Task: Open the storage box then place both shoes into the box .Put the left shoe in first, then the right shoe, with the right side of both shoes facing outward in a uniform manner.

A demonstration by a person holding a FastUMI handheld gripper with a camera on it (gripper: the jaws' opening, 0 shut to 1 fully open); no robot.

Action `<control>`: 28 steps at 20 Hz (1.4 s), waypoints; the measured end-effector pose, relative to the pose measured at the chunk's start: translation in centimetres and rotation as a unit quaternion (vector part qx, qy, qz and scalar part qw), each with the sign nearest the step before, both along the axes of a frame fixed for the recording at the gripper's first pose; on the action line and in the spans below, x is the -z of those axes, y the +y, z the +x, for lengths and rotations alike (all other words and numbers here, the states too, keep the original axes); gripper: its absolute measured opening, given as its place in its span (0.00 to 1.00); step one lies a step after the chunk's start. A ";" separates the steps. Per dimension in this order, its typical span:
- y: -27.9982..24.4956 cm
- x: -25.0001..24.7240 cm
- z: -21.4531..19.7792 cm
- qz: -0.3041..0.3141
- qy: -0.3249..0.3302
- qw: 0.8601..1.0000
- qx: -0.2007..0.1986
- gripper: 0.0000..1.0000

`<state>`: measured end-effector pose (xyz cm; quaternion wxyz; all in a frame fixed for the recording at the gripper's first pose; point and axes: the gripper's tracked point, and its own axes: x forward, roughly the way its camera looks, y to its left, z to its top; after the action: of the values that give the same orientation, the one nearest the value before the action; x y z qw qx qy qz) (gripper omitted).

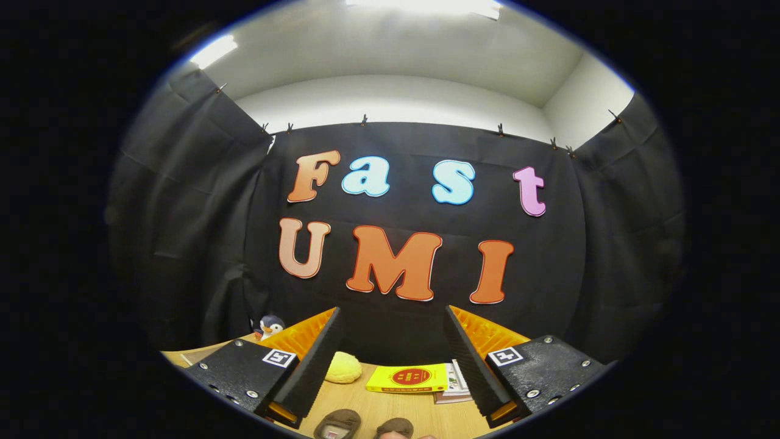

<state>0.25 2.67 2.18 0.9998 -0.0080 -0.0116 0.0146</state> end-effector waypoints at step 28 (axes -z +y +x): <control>27.2 31.2 -3.7 0.254 0.467 0.779 -0.332 0.97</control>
<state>-3.45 29.85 -29.00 0.7816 0.2583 0.4519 0.3438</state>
